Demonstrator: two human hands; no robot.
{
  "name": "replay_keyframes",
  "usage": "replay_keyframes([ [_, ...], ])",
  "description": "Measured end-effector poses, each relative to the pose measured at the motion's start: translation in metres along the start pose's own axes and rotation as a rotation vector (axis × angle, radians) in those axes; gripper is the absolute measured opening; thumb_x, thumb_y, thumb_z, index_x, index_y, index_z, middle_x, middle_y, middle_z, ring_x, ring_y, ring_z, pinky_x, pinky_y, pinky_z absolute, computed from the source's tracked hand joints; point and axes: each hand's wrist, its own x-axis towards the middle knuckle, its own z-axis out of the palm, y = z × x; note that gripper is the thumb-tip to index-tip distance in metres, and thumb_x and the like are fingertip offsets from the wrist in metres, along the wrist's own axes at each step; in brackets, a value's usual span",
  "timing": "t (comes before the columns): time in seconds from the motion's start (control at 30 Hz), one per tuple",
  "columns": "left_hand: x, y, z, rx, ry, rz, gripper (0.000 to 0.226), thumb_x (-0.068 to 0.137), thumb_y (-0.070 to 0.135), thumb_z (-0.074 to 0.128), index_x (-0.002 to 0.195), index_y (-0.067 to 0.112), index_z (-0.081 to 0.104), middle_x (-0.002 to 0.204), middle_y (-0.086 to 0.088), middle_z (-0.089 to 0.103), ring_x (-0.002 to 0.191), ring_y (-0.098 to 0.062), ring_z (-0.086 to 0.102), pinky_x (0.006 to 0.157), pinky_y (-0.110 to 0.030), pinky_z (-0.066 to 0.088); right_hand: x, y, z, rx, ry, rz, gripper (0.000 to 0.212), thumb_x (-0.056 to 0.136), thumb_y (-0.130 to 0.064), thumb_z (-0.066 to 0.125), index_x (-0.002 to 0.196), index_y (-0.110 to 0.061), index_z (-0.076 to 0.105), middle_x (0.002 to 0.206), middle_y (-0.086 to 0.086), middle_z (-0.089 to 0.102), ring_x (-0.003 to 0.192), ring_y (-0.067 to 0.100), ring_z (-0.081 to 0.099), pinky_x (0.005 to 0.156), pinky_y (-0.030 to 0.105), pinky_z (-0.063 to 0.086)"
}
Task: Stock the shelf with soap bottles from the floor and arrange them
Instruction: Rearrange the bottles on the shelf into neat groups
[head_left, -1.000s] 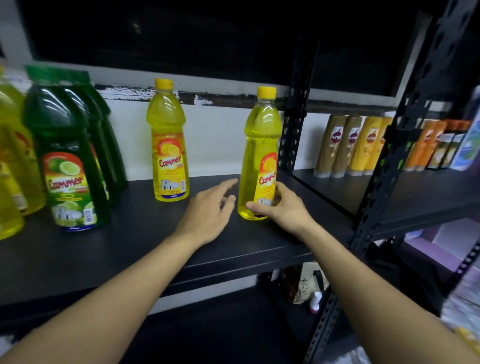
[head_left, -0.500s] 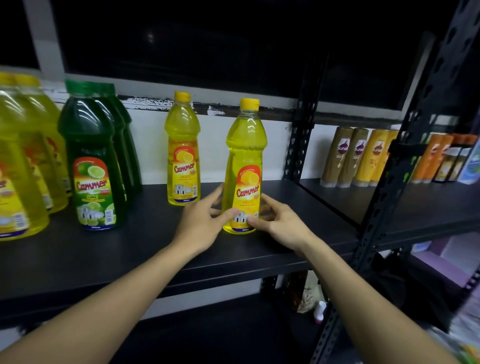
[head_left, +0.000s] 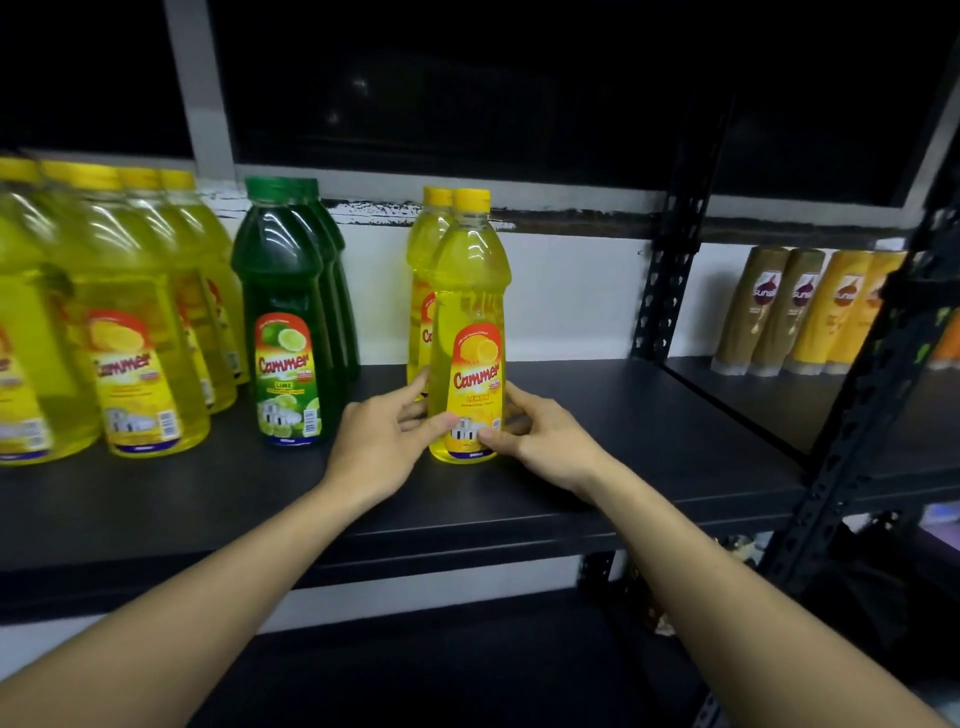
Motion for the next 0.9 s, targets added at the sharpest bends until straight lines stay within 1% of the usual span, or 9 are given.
replay_keyframes([
  [0.07, 0.001, -0.004, -0.006, 0.005, 0.008, 0.001, 0.071, 0.083, 0.029, 0.079, 0.147, 0.025, 0.047, 0.124, -0.002, 0.070, 0.092, 0.012, 0.062, 0.076, 0.002, 0.044, 0.004, -0.007, 0.006, -0.010, -0.010, 0.004, 0.048, 0.092, -0.041, 0.068, 0.137, -0.039, 0.052, 0.118, -0.012, 0.070, 0.105, 0.006, 0.064, 0.101, 0.033, 0.049],
  [0.2, 0.003, -0.009, -0.015, 0.050, 0.019, 0.002, 0.069, 0.086, 0.030, 0.076, 0.147, 0.028, 0.045, 0.122, 0.004, 0.070, 0.101, 0.010, 0.061, 0.083, 0.000, 0.045, 0.009, -0.012, 0.016, -0.013, 0.002, -0.002, 0.047, 0.093, -0.038, 0.068, 0.137, -0.037, 0.053, 0.116, -0.012, 0.071, 0.103, 0.002, 0.064, 0.095, 0.027, 0.048],
  [0.3, 0.008, -0.012, -0.020, 0.107, 0.022, -0.011, 0.064, 0.088, 0.032, 0.074, 0.146, 0.027, 0.048, 0.120, 0.004, 0.071, 0.102, 0.008, 0.061, 0.074, 0.006, 0.039, 0.014, -0.013, 0.023, -0.031, 0.037, -0.010, 0.045, 0.091, -0.040, 0.069, 0.134, -0.037, 0.054, 0.114, -0.011, 0.072, 0.100, 0.003, 0.064, 0.089, 0.024, 0.047],
  [0.37, 0.012, -0.015, -0.023, 0.145, 0.032, -0.011, 0.059, 0.088, 0.034, 0.073, 0.142, 0.024, 0.054, 0.120, 0.001, 0.071, 0.107, 0.000, 0.063, 0.076, 0.002, 0.039, 0.020, -0.011, 0.029, -0.045, 0.070, -0.002, 0.045, 0.090, -0.044, 0.070, 0.132, -0.039, 0.055, 0.113, -0.008, 0.071, 0.100, 0.006, 0.065, 0.091, 0.030, 0.051],
  [0.47, 0.016, -0.019, -0.023, 0.157, 0.057, -0.001, 0.051, 0.087, 0.036, 0.073, 0.134, 0.019, 0.063, 0.116, 0.000, 0.073, 0.102, -0.005, 0.069, 0.088, -0.021, 0.054, 0.031, -0.006, 0.038, -0.103, 0.109, 0.006, 0.047, 0.088, -0.052, 0.067, 0.131, -0.044, 0.050, 0.117, 0.001, 0.064, 0.104, 0.017, 0.064, 0.096, 0.041, 0.053],
  [0.53, 0.019, -0.022, -0.020, 0.174, 0.080, 0.006, 0.045, 0.087, 0.036, 0.073, 0.128, 0.018, 0.068, 0.112, 0.000, 0.074, 0.095, -0.007, 0.072, 0.087, -0.029, 0.058, 0.036, -0.005, 0.040, -0.136, 0.123, 0.002, 0.047, 0.091, -0.048, 0.065, 0.135, -0.041, 0.048, 0.118, 0.004, 0.059, 0.106, 0.021, 0.062, 0.097, 0.041, 0.052],
  [0.73, 0.026, -0.027, -0.011, 0.239, 0.181, 0.030, 0.033, 0.086, 0.041, 0.074, 0.110, 0.020, 0.078, 0.095, 0.002, 0.078, 0.083, -0.002, 0.072, 0.078, -0.028, 0.060, 0.044, -0.001, 0.041, -0.219, 0.184, -0.014, 0.043, 0.096, -0.041, 0.060, 0.136, -0.030, 0.048, 0.114, 0.005, 0.057, 0.106, 0.021, 0.059, 0.087, 0.031, 0.046],
  [0.83, 0.026, -0.027, -0.009, 0.261, 0.222, 0.017, 0.032, 0.084, 0.046, 0.075, 0.101, 0.019, 0.080, 0.083, 0.005, 0.078, 0.073, -0.001, 0.071, 0.073, -0.029, 0.060, 0.043, 0.001, 0.043, -0.200, 0.222, -0.039, 0.043, 0.094, -0.042, 0.063, 0.134, -0.032, 0.050, 0.117, 0.000, 0.062, 0.108, 0.017, 0.060, 0.090, 0.032, 0.050],
  [0.9, 0.024, -0.026, -0.008, 0.295, 0.230, 0.028, 0.032, 0.084, 0.043, 0.076, 0.103, 0.019, 0.080, 0.087, 0.005, 0.078, 0.076, -0.001, 0.071, 0.075, -0.028, 0.059, 0.041, 0.001, 0.045, -0.167, 0.274, -0.067, 0.048, 0.091, -0.042, 0.068, 0.134, -0.035, 0.049, 0.120, -0.006, 0.065, 0.108, 0.013, 0.062, 0.091, 0.037, 0.055],
])
